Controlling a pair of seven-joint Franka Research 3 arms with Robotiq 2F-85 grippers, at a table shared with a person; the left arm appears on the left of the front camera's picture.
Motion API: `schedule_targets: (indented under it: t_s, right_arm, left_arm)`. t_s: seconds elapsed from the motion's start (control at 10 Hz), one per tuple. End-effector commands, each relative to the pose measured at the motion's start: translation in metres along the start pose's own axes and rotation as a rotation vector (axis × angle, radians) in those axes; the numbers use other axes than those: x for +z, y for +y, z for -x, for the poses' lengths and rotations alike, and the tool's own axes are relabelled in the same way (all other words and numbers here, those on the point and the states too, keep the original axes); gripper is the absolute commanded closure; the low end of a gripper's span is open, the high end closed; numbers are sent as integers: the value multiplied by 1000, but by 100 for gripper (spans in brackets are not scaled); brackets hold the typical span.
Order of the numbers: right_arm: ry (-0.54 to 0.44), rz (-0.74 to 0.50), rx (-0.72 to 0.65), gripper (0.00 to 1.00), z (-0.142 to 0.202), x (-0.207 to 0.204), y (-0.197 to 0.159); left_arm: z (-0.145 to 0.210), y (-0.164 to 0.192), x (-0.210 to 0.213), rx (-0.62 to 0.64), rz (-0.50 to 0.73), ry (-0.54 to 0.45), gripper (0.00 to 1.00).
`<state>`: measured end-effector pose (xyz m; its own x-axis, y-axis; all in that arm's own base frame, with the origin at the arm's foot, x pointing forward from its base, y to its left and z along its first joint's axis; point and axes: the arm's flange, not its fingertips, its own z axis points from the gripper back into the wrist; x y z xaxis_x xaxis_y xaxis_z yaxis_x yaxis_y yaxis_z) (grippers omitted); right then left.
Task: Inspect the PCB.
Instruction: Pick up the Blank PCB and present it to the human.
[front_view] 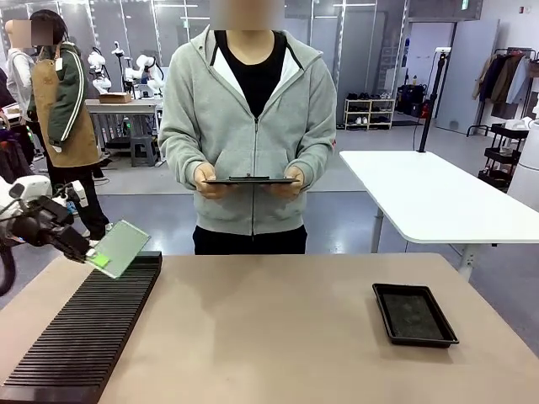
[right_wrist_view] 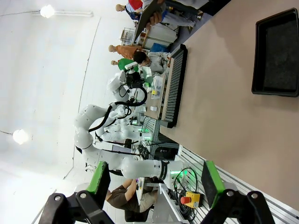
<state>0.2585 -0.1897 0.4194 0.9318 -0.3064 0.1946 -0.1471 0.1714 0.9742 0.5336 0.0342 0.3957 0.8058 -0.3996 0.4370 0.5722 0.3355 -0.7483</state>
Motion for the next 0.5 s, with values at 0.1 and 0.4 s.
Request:
schedule_targets:
  t_s: [0.1,0.4]
  right_arm:
    - [5,-3,5,0,1,2,1]
    - [5,-3,5,0,1,2,1]
  left_arm:
    - [-12,9,-15,158,88,-191,100]
    - [-9,19,-17,162,95,-168,100]
